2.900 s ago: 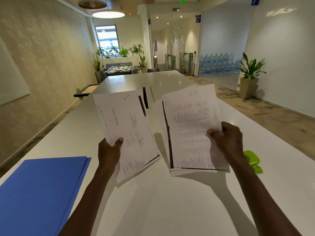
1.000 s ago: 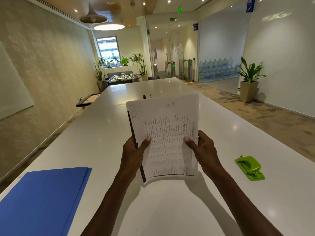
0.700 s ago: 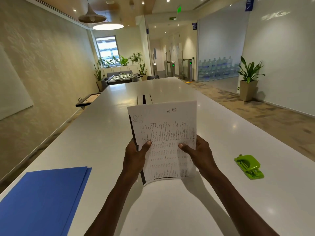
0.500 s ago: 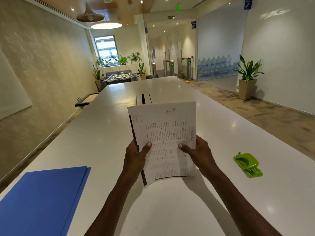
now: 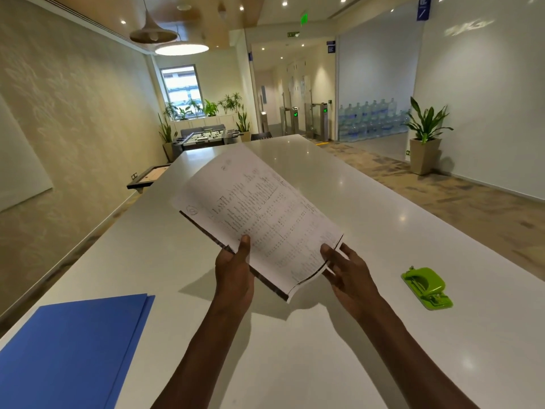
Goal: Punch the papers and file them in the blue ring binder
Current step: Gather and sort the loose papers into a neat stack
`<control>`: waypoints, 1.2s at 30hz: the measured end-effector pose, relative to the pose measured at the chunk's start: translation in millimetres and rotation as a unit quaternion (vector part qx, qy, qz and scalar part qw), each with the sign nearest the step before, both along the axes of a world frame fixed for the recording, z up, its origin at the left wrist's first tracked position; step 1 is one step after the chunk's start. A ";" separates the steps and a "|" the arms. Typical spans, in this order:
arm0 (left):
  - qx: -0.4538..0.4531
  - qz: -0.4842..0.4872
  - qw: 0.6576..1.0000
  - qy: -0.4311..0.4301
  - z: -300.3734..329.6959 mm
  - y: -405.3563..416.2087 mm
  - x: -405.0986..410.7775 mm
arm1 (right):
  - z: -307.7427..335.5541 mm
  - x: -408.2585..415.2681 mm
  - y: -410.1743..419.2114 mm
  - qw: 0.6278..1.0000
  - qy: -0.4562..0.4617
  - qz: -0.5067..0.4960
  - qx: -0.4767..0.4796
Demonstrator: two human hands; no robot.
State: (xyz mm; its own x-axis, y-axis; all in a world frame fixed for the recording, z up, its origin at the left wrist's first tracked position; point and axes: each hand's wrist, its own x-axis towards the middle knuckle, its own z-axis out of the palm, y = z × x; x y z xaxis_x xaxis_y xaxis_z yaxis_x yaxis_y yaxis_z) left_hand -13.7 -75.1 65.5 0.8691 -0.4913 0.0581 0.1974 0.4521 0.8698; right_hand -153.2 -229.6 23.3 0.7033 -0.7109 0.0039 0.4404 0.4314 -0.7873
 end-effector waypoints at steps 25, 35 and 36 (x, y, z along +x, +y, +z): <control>0.218 -0.190 0.941 -0.175 3.1 61.2 50.7 | 20.3 -33.6 -57.3 0.964 0.160 0.052 -0.204; 0.233 -0.174 0.942 -0.171 -37.6 60.9 59.2 | 20.4 -35.9 -61.0 0.935 0.197 0.056 -0.290; 0.224 -0.166 0.945 -0.170 -39.6 60.2 60.0 | 20.0 -35.3 -60.8 0.939 0.178 0.057 -0.288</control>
